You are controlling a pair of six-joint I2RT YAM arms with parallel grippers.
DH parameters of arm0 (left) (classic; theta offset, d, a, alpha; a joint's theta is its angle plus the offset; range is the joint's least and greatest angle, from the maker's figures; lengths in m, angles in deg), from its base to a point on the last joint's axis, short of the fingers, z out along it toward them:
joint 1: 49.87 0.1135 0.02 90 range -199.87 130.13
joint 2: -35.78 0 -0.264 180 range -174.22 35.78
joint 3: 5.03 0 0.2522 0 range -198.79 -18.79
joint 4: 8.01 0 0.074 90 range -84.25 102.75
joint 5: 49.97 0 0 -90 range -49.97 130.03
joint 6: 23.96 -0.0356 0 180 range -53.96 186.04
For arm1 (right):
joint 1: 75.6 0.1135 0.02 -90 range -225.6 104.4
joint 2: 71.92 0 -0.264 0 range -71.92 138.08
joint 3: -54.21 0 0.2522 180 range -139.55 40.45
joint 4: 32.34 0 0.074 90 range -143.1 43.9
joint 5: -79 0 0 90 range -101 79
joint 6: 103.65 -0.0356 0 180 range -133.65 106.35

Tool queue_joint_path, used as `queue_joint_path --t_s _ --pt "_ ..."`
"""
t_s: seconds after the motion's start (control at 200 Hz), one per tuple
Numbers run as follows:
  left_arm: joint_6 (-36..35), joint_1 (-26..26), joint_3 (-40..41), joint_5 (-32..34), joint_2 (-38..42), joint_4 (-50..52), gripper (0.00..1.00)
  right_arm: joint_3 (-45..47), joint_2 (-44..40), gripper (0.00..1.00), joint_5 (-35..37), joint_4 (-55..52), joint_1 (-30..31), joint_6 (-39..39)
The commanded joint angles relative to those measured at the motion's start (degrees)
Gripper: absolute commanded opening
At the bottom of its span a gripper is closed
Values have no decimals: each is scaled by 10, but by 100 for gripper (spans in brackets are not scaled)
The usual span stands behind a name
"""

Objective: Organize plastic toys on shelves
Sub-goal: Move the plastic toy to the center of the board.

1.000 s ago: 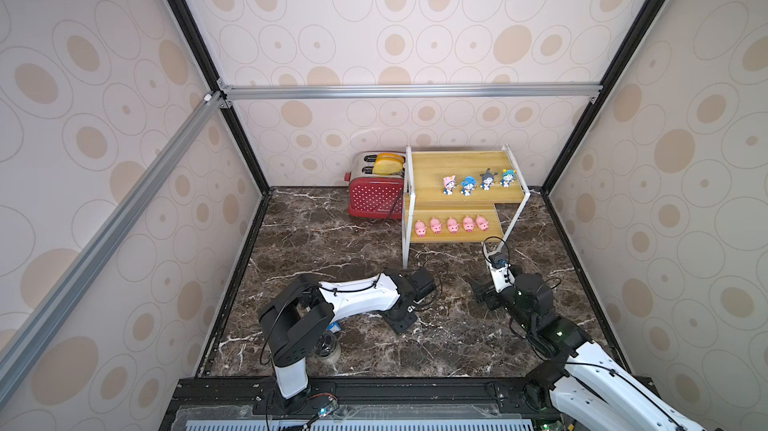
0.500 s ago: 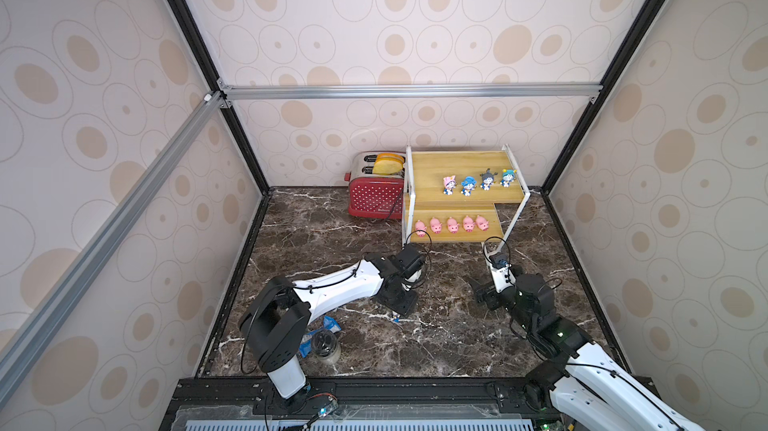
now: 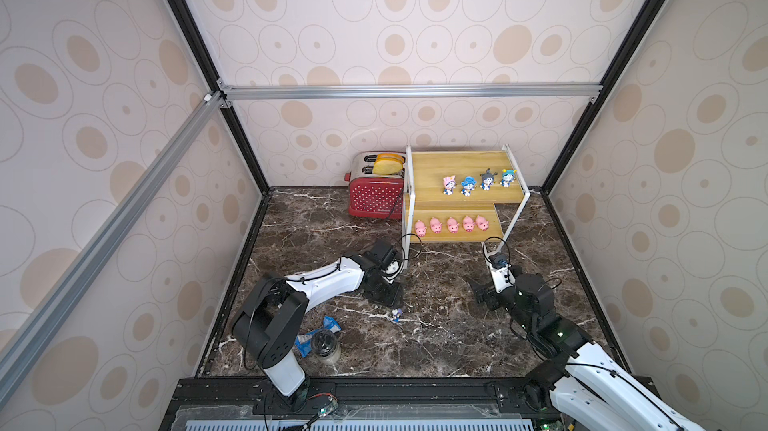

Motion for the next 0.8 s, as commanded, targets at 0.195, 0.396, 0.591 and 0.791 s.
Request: queue_joint_path --t_s 0.195,0.396,0.591,0.791 --pt "-42 14 20 -22 -16 -11 44 -1 3 96 -4 4 -1 -10" --pt "-40 12 41 -31 -23 -28 41 -1 6 96 -5 5 -2 -9" --pt "-36 8 46 -34 -26 -38 43 -1 12 96 -7 7 -1 -10" --pt "-25 0 49 -16 -4 -41 43 -1 13 96 -7 6 -1 -11"
